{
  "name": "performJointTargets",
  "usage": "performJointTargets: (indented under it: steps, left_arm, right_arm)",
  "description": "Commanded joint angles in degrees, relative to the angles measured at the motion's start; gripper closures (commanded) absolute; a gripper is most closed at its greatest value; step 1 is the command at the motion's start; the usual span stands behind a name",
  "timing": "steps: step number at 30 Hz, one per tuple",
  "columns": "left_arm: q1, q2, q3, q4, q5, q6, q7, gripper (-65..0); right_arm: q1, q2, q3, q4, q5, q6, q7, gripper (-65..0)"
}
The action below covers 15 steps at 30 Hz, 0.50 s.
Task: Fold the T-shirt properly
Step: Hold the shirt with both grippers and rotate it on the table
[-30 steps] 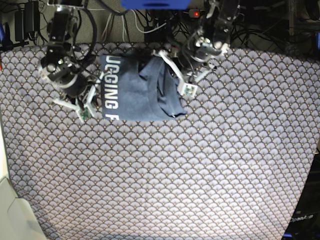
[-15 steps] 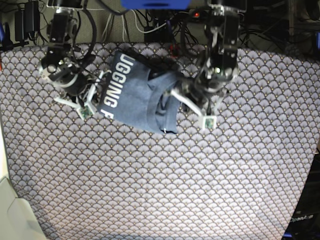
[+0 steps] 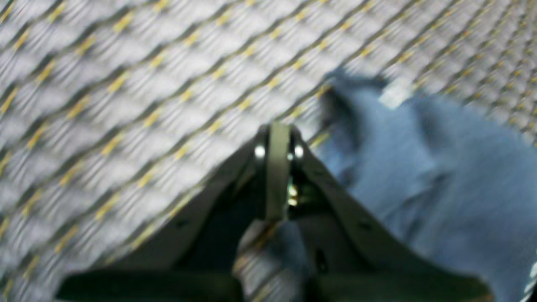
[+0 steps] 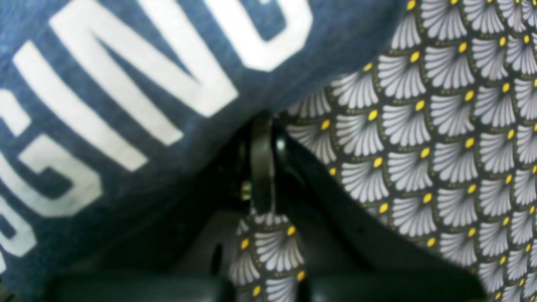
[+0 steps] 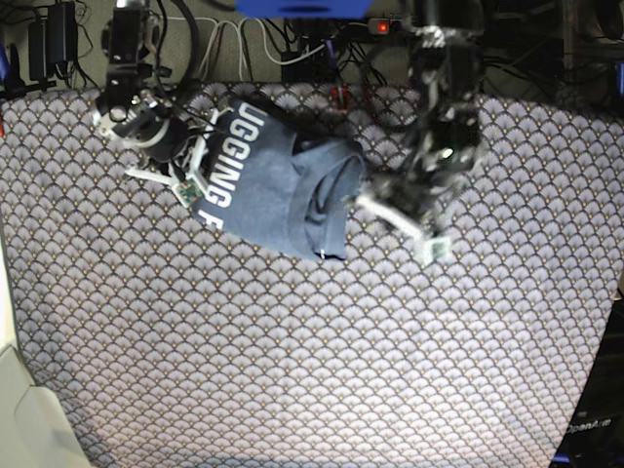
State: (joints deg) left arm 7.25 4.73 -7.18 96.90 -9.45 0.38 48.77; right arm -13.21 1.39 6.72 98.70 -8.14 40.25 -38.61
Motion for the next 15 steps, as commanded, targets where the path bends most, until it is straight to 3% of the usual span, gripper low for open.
performJointTargets:
  steps: [1,7,15]
  left_arm:
    - [0.3,0.1,-0.2,2.5,-0.3,-0.1,-0.4,-0.3]
    - [8.4,-1.3,-0.6,6.3,0.0,-0.1,2.5,-0.3]
    - [12.0,-1.1,0.5,6.1,-0.2,-0.1,3.2,-0.3]
  right_arm:
    - [1.7,0.8,0.2,1.0,0.7,-0.2,1.4,0.0]
    - [6.8,2.8,0.2,0.7,0.7,-0.2,1.4,0.0]
    - [13.5,3.9,-0.2,-4.9,0.7,-0.2,1.4,0.0]
